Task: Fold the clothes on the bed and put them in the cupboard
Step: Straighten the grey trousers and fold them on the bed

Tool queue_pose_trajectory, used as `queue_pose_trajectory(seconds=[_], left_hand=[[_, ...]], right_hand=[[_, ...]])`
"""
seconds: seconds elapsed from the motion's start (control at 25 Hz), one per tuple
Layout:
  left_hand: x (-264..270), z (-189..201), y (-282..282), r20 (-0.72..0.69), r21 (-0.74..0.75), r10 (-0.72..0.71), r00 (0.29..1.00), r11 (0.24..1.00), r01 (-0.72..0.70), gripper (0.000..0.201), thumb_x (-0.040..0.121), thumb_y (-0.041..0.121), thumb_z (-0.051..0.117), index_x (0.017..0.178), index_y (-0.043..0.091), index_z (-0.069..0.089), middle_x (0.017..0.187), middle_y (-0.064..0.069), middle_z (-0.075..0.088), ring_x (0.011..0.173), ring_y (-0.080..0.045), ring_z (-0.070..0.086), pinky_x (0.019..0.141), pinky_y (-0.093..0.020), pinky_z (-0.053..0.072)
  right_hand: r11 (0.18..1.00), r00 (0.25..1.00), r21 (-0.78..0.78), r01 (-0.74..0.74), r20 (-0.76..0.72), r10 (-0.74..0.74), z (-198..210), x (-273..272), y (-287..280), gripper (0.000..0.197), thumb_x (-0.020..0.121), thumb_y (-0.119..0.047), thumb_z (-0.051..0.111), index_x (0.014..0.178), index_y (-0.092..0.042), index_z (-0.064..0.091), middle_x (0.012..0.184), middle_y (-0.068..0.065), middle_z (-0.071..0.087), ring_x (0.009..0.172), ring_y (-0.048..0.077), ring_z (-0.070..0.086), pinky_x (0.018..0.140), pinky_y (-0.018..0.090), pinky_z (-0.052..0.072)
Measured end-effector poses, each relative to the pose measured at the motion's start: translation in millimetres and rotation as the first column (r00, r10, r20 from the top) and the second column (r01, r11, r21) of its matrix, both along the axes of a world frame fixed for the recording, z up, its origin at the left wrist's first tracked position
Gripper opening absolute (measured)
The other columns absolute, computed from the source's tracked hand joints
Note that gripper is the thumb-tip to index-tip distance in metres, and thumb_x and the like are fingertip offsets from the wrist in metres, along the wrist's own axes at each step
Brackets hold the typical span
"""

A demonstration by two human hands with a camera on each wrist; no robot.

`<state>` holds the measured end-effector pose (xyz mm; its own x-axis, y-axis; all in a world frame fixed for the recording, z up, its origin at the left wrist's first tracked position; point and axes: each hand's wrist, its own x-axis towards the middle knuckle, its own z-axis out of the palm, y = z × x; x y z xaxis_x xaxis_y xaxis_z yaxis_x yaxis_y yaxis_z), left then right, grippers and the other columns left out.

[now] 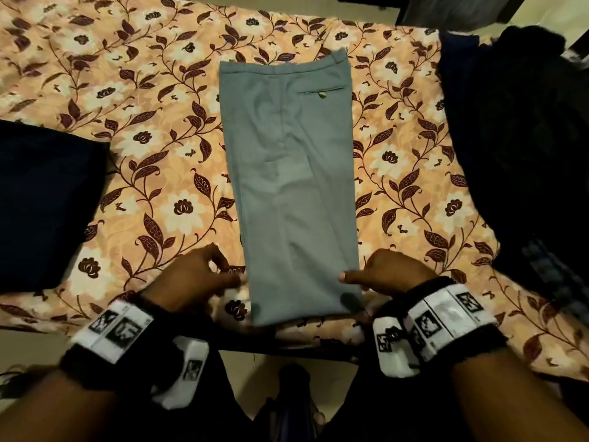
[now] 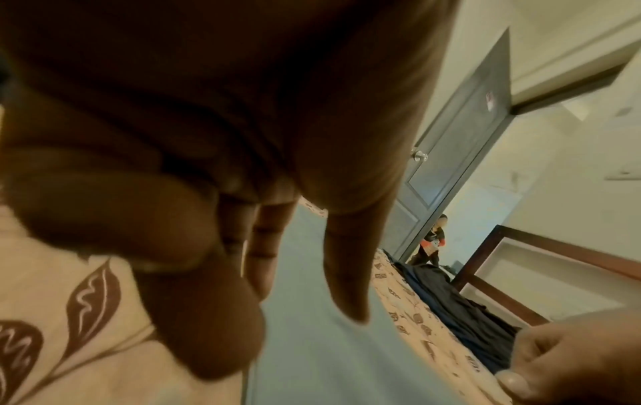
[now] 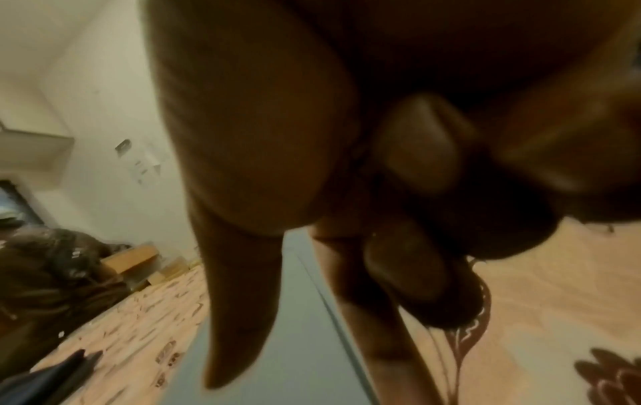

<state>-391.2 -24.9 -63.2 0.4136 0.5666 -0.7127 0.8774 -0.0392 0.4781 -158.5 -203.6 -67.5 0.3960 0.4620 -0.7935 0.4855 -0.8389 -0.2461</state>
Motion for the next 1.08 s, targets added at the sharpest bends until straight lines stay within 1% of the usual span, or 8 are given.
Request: queue_pose_trajectory(seconds=[0.16,0.28,0.36,0.44,0.64,0.8,0.92,1.08], left_hand=[[46,-31,51,0.294,-0.049,0.371,0.881,0.926,-0.374,0.024,0.088,0.015,0.071,0.105,0.002,0.060,0.086,-0.017,0.064,0.054,-0.024,0.055,0.046,-0.028,0.046],[83,-63,68,0.347,-0.094,0.493,0.798,0.865,-0.494,0.028,0.088,0.012,0.070,0.111,0.000,0.063,0.094,-0.018,0.063,0.068,-0.029,0.060,0.061,-0.036,0.053],[96,-73,76,0.301,0.118,0.401,0.865,0.885,-0.451,0.025,0.085,0.025,0.073,0.100,0.004,0.070,0.095,-0.015,0.068,0.085,-0.033,0.066,0.077,-0.039,0.055],[106,-79,85,0.286,0.267,0.342,0.895,0.869,-0.417,0.030,0.081,0.035,0.076,0.098,0.011,0.068,0.095,-0.008,0.066,0.088,-0.029,0.063,0.078,-0.034,0.053],[123,-88,107,0.148,0.278,0.273,0.950,0.911,-0.305,0.041,0.074,0.043,0.077,0.093,0.010,0.062,0.092,-0.011,0.067,0.078,-0.035,0.065,0.068,-0.036,0.055],[128,-84,117,0.134,0.281,0.228,0.965,0.925,-0.257,0.031,0.077,0.028,0.079,0.090,0.004,0.066,0.086,-0.013,0.065,0.080,-0.031,0.062,0.060,-0.028,0.041],[130,-77,107,0.212,0.315,0.184,0.960,0.917,-0.246,0.017,0.078,0.020,0.075,0.081,0.009,0.062,0.078,-0.010,0.062,0.077,-0.029,0.058,0.063,-0.029,0.041],[143,-57,99,0.607,0.087,0.311,0.732,0.889,-0.450,0.021,0.080,0.004,0.072,0.077,0.016,0.054,0.070,-0.006,0.059,0.066,-0.022,0.057,0.062,-0.029,0.049]], right_hand=[[0.946,0.985,0.290,0.148,0.045,-0.167,-34,13,59,0.050,0.083,-0.053,0.064,0.108,-0.010,0.065,0.112,0.010,0.067,0.101,0.026,0.062,0.090,0.036,0.050],[0.801,0.928,0.477,0.363,-0.111,-0.355,-51,23,109,0.066,0.086,-0.039,0.067,0.139,-0.007,0.045,0.141,0.012,0.050,0.127,0.029,0.049,0.105,0.033,0.039],[0.713,0.870,0.505,0.487,-0.209,-0.447,-59,33,132,0.062,0.086,-0.032,0.069,0.137,-0.004,0.046,0.137,0.010,0.052,0.122,0.029,0.052,0.089,0.019,0.047],[0.673,0.838,0.503,0.543,-0.275,-0.471,-65,42,147,0.043,0.085,-0.030,0.071,0.117,-0.003,0.062,0.110,0.010,0.065,0.098,0.029,0.062,0.069,0.020,0.050],[0.642,0.841,0.547,0.537,-0.289,-0.457,-70,47,164,0.013,0.084,-0.025,0.070,0.088,-0.014,0.066,0.072,-0.002,0.063,0.065,0.015,0.059,0.056,0.020,0.043],[0.630,0.874,0.625,0.461,-0.199,-0.443,-75,50,163,0.008,0.089,-0.021,0.064,0.083,-0.016,0.061,0.073,-0.004,0.059,0.074,0.019,0.057,0.070,0.022,0.039],[0.604,0.888,0.679,0.418,-0.164,-0.430,-79,56,157,0.014,0.092,-0.022,0.060,0.099,-0.010,0.064,0.090,0.003,0.063,0.087,0.022,0.059,0.079,0.026,0.043],[0.485,0.866,0.755,0.441,-0.215,-0.452,-71,71,149,0.006,0.093,-0.019,0.059,0.096,-0.014,0.060,0.088,0.003,0.064,0.084,0.021,0.061,0.083,0.033,0.049]])
